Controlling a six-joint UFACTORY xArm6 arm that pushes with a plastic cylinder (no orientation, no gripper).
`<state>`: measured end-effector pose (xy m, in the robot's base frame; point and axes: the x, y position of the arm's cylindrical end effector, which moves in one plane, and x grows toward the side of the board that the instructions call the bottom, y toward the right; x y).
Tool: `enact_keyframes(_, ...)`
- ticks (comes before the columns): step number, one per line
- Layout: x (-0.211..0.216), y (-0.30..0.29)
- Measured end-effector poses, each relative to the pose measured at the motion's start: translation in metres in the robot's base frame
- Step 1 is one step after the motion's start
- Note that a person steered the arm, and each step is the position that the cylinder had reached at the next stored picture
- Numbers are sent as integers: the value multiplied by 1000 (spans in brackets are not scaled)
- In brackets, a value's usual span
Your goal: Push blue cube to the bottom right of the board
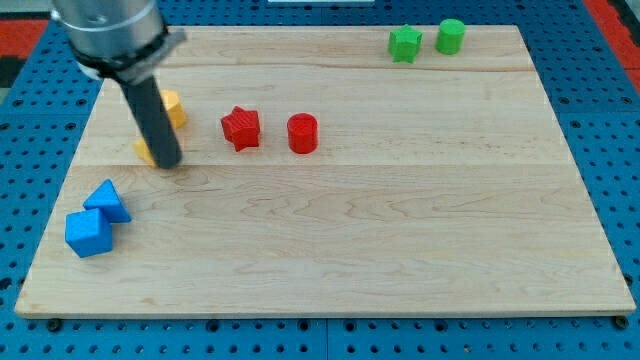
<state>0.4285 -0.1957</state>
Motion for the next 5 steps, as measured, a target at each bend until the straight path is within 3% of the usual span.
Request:
enact_keyframes(1, -29, -33)
enact_keyframes(2, -4, -29)
enact_keyframes(3, 19, -96)
enact_keyframes(4, 55, -108)
enact_keyframes(5, 127, -103)
